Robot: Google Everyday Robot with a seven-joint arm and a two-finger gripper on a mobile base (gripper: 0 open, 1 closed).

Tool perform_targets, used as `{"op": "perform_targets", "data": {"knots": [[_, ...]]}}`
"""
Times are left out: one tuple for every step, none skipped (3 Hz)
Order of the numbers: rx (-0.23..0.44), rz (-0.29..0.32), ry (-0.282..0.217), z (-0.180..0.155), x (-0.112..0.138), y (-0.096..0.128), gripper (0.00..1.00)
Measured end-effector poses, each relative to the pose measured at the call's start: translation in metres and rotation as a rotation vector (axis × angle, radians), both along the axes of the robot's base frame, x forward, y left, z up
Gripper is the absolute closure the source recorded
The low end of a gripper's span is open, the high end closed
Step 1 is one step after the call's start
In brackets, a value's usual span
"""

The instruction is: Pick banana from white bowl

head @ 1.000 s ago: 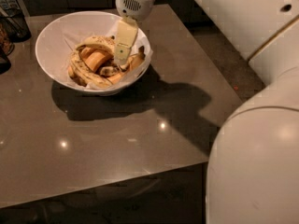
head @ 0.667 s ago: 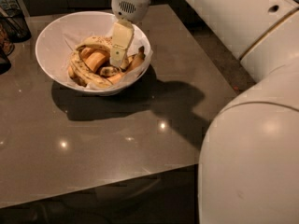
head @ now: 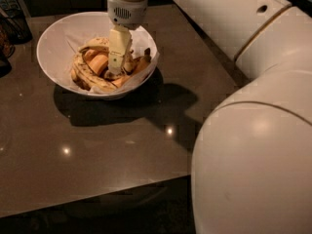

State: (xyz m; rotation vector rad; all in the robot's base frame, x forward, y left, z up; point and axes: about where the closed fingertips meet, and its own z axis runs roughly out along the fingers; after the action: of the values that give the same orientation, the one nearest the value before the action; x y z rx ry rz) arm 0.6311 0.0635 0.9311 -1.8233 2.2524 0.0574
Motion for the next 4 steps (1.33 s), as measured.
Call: {"op": "perform_targets", "data": {"knots": [[-0.006, -0.008, 0.014, -0.0041, 0.0015, 0.0041, 0.0], [0.001, -0.01, 0.026, -0.0074, 0.0043, 0.0058, 0.19], [0.019, -0.01, 0.021, -0.0074, 0.0061, 0.0054, 0.42], [0.028, -0.015, 0.021, -0.0074, 0.0074, 0.0041, 0.66]]}}
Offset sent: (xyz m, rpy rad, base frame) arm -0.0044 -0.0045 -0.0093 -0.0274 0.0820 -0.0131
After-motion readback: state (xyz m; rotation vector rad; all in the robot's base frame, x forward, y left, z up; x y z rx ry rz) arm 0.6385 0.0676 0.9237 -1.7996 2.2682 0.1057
